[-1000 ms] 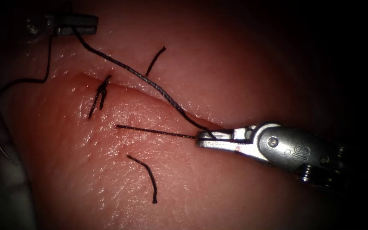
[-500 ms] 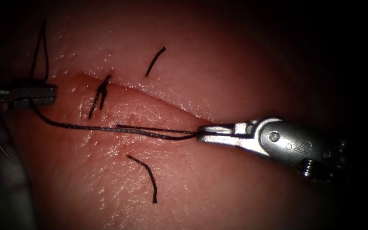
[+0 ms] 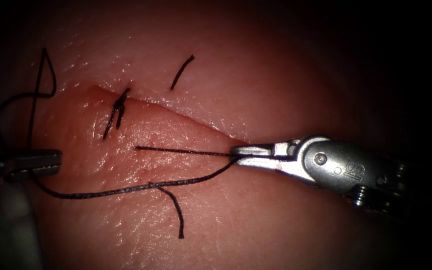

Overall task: Wound Closure
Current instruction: Use the right gripper to handoff a longer length of suture to the left gripper, then wrap the suture two times counter-clockwise around the right gripper

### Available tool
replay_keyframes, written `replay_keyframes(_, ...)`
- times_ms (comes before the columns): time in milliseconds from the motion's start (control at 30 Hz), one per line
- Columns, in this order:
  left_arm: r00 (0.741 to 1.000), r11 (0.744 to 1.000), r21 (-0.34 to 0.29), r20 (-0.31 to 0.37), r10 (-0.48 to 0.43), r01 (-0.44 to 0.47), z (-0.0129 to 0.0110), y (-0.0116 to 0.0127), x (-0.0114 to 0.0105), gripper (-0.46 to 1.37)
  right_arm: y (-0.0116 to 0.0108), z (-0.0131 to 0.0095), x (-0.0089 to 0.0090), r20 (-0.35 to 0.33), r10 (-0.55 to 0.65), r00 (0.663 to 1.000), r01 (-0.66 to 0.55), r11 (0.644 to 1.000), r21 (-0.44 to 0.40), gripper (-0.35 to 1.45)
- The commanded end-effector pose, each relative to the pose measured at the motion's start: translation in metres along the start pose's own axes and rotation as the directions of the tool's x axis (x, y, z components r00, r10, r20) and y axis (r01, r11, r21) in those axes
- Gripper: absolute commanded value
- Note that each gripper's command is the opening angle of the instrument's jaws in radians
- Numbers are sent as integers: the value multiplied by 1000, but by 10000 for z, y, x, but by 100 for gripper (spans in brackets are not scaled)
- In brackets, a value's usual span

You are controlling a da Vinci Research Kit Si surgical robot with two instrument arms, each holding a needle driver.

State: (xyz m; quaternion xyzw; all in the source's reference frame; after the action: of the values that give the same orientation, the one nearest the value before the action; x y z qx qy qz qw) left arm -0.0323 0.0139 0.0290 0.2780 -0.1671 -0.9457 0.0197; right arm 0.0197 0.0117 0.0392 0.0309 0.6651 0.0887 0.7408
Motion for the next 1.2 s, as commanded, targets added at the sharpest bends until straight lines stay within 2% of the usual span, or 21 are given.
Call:
replay_keyframes(33,1000,1000,-4,-2,-10,10,-2,0,0,-35,1,-1,1,1,2,1000,-2,1000,2,75)
replay_keyframes(67,1000,1000,-4,-1,-16,16,-3,0,1,-35,2,-1,2,2,3,1000,-3,1000,1,93)
replay_keyframes(100,1000,1000,-1,-2,-24,24,-4,0,1,-35,3,-2,3,2,5,1000,-5,1000,1,103)
replay_keyframes(233,1000,1000,2,-3,-28,28,-5,-3,2,-35,5,-5,6,2,8,1000,-8,1000,3,113)
replay_keyframes(467,999,999,1,-4,-32,32,-6,-8,2,-35,13,-15,10,2,16,1000,-16,1000,5,116)
replay_keyframes(633,999,999,-1,-3,-35,35,-7,-11,5,-35,28,-21,19,2,14,1000,-14,1000,-9,108)
replay_keyframes(667,1000,1000,-8,-13,-27,27,-6,-13,8,-35,43,-21,27,3,11,1000,-11,1000,-20,87)
replay_keyframes(700,1000,1000,-9,-15,-27,27,-6,-13,9,-35,45,-20,29,4,13,1000,-13,1000,-21,85)
replay_keyframes(800,999,1000,-16,-27,-20,20,-3,-17,14,-35,62,-16,38,13,12,1000,-12,999,-34,61)
replay_keyframes(900,1000,1000,-19,-24,-5,4,0,-24,21,-35,83,-5,48,5,9,1000,-8,1000,-29,22)
replay_keyframes(967,1000,1000,-20,-21,3,-3,1,-27,25,-35,93,3,51,2,5,1000,-5,1000,-28,20)
replay_keyframes(1067,1000,1000,-19,-20,13,-14,5,-32,30,-35,107,18,54,-3,-3,1000,3,1000,-28,3)
replay_keyframes(1100,1000,1000,-19,-19,18,-18,6,-33,31,-35,108,21,55,-8,-2,1000,2,1000,-28,-4)
replay_keyframes(1167,1000,1000,-20,-21,21,-21,9,-35,34,-35,110,32,56,-15,-7,1000,7,1000,-11,-35)
replay_keyframes(1200,999,999,-20,-21,26,-27,9,-35,35,-35,110,34,56,-16,-7,1000,7,1000,-11,-35)
